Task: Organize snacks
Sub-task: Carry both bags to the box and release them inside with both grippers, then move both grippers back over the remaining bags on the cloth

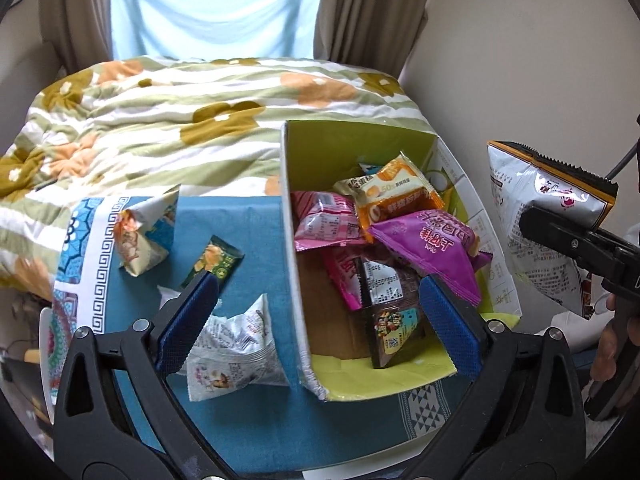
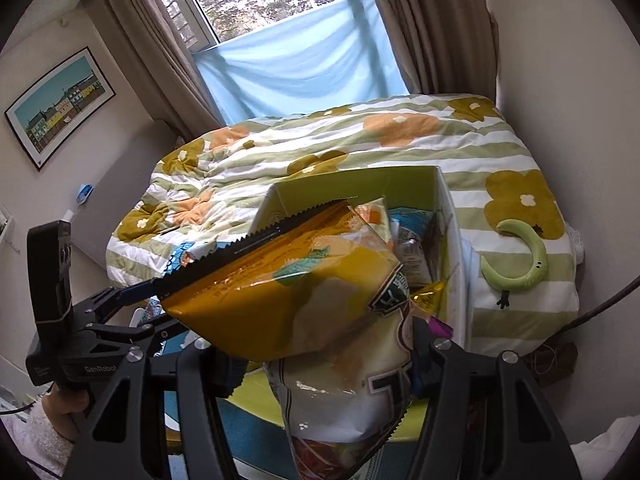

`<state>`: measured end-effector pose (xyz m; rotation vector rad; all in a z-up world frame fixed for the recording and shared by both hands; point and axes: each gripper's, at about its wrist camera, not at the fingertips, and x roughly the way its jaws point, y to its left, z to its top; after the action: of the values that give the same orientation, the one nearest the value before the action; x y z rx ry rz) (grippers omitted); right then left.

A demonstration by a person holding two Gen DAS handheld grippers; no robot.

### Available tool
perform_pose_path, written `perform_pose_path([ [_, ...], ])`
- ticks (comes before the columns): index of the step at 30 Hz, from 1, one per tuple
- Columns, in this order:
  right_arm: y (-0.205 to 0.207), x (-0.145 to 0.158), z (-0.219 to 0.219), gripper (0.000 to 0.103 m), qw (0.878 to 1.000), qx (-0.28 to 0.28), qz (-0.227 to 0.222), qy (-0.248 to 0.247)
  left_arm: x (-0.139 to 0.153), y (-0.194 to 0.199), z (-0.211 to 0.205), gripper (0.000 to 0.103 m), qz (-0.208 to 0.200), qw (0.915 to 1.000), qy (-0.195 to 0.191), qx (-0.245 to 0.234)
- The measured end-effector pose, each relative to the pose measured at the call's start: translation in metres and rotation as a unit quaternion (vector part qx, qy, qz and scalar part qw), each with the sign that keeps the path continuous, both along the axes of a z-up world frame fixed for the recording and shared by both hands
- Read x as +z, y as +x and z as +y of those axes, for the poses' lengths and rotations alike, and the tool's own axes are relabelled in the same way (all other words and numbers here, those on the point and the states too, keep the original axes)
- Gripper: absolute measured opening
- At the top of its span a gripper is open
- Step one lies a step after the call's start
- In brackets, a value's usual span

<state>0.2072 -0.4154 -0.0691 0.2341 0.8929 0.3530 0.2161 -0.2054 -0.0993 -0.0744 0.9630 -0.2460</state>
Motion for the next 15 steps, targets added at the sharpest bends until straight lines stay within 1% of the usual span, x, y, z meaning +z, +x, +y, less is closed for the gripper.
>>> perform_pose_path([
  [4, 0.010, 0.004, 0.025, 0.056, 0.999, 0.033, -0.004, 0.006, 0.001, -0.006, 0.013, 0.100, -0.004, 0.9998, 0.007, 0.018],
  [8, 0.020, -0.006, 0.044, 0.058, 0.998, 0.048, 0.013, 0.027, 0.000, -0.011, 0.026, 0.100, 0.000, 0.9993, 0.008, 0.035],
  [9, 0.022, -0.009, 0.048, 0.063, 0.998, 0.050, 0.018, 0.035, -0.001, -0.013, 0.030, 0.100, 0.002, 0.9992, 0.009, 0.039],
  [10, 0.023, -0.012, 0.051, 0.071, 0.998, 0.048, 0.020, 0.040, -0.002, -0.016, 0.034, 0.100, 0.004, 0.9990, 0.010, 0.043],
  [11, 0.023, -0.013, 0.054, 0.091, 0.998, 0.044, 0.019, 0.044, -0.003, -0.019, 0.038, 0.100, 0.005, 0.9988, 0.012, 0.048],
  [12, 0.022, -0.014, 0.056, 0.101, 0.998, 0.044, 0.014, 0.048, -0.004, -0.021, 0.041, 0.100, 0.008, 0.9985, 0.014, 0.052],
  [15, 0.016, -0.016, 0.059, 0.101, 0.998, 0.046, 0.004, 0.053, -0.009, -0.030, 0.056, 0.100, 0.017, 0.9975, 0.015, 0.067],
])
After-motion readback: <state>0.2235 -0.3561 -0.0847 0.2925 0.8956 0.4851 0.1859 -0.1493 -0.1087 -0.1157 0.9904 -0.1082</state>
